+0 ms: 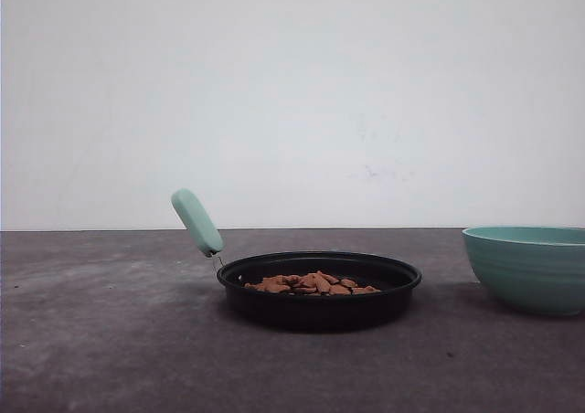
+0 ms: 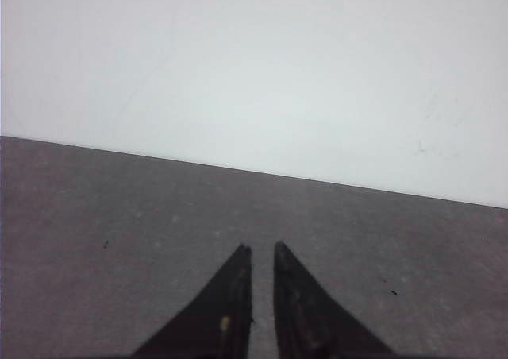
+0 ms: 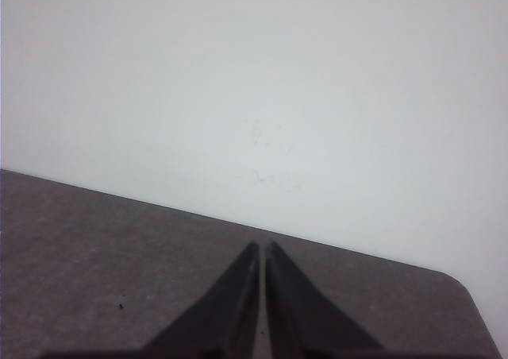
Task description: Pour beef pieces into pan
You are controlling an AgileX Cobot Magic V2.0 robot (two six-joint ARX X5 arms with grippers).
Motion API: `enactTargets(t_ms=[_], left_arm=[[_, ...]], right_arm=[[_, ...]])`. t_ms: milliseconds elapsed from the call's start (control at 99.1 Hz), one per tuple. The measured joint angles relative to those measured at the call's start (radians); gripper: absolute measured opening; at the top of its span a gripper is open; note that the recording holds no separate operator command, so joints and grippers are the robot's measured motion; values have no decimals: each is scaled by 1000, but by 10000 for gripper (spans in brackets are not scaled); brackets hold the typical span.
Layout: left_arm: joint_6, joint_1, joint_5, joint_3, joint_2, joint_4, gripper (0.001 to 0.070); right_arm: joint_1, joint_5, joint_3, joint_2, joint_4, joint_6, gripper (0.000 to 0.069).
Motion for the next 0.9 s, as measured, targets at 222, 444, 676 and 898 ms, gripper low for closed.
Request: enactTargets(t_ms=[222,444,676,898], left_arm=[[0,0,0,0,0,0,24],[0,0,0,0,0,0,24],[0,0,0,0,0,0,24],[0,0,0,-1,-2,-3,24]], right_arm=[[0,42,-3,-44,-32,0,11],[-31,215,-236,-167,6,-2,11],[-96,106,-615,-403,-71,84,11],[-151,6,-711,-447,-74,106,11]])
